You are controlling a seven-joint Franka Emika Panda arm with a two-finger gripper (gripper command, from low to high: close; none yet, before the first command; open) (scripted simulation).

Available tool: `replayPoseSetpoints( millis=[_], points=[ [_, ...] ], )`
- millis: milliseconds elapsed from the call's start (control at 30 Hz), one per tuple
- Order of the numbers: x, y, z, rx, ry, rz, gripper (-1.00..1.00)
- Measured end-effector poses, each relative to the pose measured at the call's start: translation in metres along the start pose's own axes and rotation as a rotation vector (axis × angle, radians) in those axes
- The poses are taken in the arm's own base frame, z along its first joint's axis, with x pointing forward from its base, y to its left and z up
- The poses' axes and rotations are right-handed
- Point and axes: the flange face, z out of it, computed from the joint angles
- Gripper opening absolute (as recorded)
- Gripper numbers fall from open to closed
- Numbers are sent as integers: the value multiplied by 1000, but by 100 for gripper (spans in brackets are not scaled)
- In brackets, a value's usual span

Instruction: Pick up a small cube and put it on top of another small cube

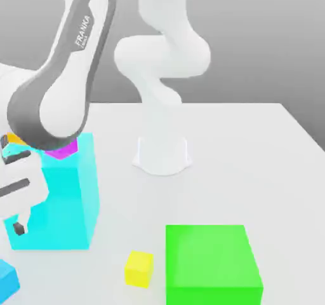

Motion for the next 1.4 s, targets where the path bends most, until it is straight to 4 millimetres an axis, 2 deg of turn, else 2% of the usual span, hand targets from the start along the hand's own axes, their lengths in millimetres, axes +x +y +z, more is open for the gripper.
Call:
replayPoseSetpoints(
  millis=[67,167,200,367,400,433,533,633,800,1133,1400],
  points=[
    [-12,11,22,-6,-34,-42,0],
    [-18,15,66,-9,-46,-59,0],
    [-19,16,81,-8,-47,-60,-100],
    [-19,15,81,-6,-49,-59,-100],
    [-20,15,88,-6,-49,-59,-100],
    [-20,16,84,-7,-49,-60,-100],
    [-18,15,46,-7,-49,-61,-100],
    [4,-2,10,-8,-37,-104,-100],
    [0,-23,-45,32,-22,-18,-100],
    [-38,-61,-141,76,-26,180,-100],
    [-86,-92,-201,54,-41,343,-100]
  ],
)
